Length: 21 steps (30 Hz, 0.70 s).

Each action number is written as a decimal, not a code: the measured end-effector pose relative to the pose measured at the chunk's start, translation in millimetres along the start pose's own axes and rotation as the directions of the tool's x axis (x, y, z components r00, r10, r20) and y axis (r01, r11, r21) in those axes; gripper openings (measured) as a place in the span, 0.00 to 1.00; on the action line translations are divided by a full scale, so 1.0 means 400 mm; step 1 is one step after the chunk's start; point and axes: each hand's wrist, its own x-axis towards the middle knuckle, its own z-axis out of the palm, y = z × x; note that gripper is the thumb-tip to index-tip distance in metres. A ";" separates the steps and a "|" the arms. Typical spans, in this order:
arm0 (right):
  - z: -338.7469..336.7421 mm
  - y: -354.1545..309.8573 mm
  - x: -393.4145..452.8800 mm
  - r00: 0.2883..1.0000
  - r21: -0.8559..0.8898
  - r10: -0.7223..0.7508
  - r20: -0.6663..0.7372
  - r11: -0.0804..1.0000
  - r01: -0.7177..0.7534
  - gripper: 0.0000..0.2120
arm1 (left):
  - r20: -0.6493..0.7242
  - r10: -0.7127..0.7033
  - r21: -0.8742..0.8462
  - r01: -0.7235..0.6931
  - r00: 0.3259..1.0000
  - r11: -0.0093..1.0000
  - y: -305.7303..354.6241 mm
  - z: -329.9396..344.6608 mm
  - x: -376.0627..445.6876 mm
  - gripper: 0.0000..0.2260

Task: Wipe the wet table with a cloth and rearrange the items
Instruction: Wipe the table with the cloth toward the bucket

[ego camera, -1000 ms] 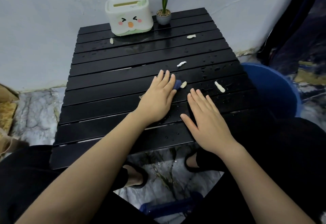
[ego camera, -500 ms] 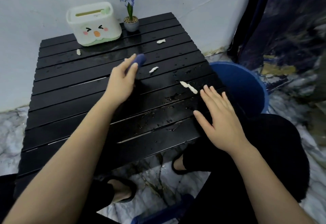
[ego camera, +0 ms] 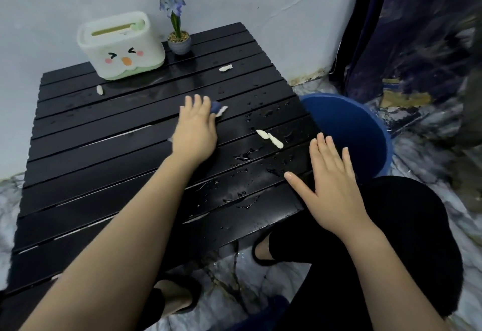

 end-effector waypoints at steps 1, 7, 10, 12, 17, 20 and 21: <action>0.002 -0.001 0.000 1.000 -0.017 -0.001 -0.004 1.000 0.001 0.44 | 0.006 0.027 0.002 -0.027 1.000 1.000 0.041 0.014 0.017 0.18; 0.011 -0.003 0.001 1.000 -0.091 -0.006 -0.023 0.996 0.004 0.44 | 0.093 0.202 -0.081 -0.195 0.975 0.978 0.251 0.078 0.091 0.15; 0.012 -0.002 0.001 0.999 -0.090 -0.011 -0.034 0.996 0.007 0.44 | 0.188 0.251 -0.310 -0.185 0.950 0.932 0.287 0.079 0.099 0.16; 0.011 -0.002 0.001 0.999 -0.087 -0.012 -0.040 0.996 0.008 0.43 | 0.192 0.188 -0.509 -0.066 0.963 0.858 0.274 0.061 0.105 0.18; 0.009 -0.003 -0.001 0.999 -0.086 -0.011 -0.034 0.996 0.008 0.43 | 0.006 -0.162 -0.632 0.129 0.987 0.764 0.118 -0.035 0.124 0.18; 0.009 -0.005 0.000 1.000 -0.087 -0.008 -0.025 0.996 0.006 0.43 | -0.111 -0.262 -0.311 0.217 0.959 0.925 -0.045 -0.075 0.121 0.19; 0.010 -0.005 0.000 1.000 -0.087 -0.008 -0.026 0.996 0.006 0.43 | -0.140 -0.292 -0.157 0.270 0.946 0.950 -0.090 -0.079 0.114 0.19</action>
